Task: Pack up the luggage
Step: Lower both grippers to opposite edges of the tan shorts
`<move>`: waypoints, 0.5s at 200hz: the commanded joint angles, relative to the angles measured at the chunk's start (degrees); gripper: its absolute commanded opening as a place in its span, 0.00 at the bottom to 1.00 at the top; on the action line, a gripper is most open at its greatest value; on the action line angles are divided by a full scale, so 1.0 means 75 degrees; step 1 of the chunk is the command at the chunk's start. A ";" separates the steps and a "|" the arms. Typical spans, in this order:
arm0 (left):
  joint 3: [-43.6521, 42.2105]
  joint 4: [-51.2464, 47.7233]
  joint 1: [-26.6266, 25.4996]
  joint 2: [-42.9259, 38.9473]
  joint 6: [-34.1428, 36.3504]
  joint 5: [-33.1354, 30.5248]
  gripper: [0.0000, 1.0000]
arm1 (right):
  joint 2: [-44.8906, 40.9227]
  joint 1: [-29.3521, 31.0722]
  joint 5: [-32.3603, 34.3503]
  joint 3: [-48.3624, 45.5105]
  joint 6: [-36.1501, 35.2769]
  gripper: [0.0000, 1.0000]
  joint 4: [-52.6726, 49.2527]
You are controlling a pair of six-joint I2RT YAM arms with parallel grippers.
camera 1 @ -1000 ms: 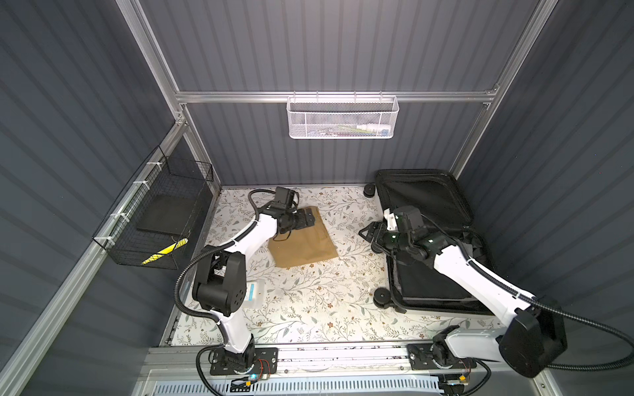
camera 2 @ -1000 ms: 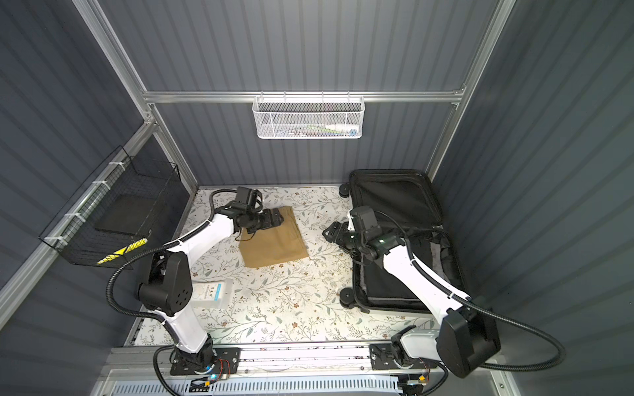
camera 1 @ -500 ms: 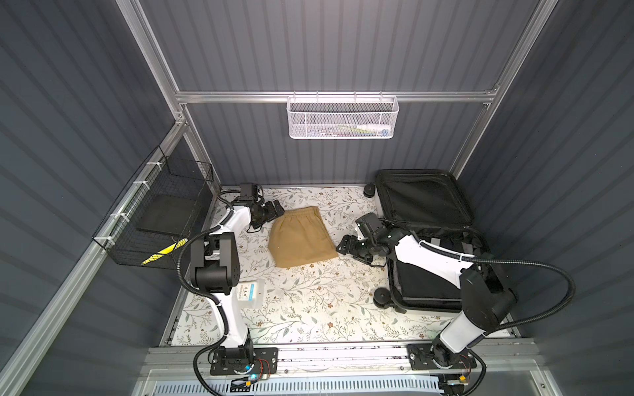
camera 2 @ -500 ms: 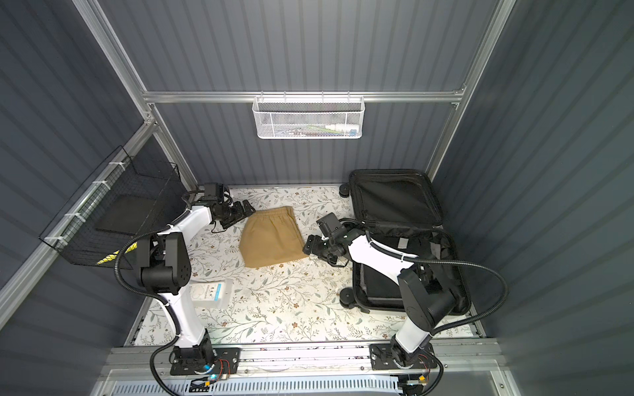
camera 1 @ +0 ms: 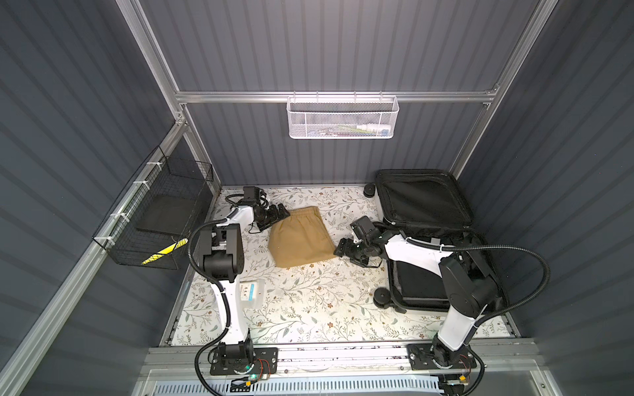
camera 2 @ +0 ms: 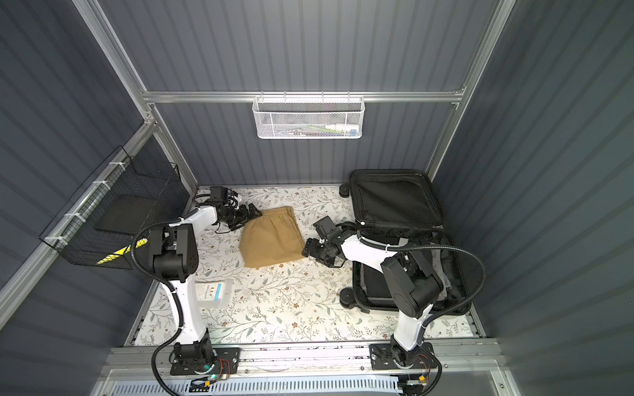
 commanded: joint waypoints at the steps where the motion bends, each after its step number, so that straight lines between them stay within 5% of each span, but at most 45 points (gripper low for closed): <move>1: 0.0335 -0.0038 0.0051 0.0203 0.0240 0.0318 1.00 | 0.0205 0.0038 -0.0101 0.0145 0.0137 0.79 0.0121; 100: 0.0641 -0.0197 0.0051 0.0795 0.0506 0.0639 1.00 | 0.1081 0.0068 -0.0415 0.0439 0.0308 0.77 0.0494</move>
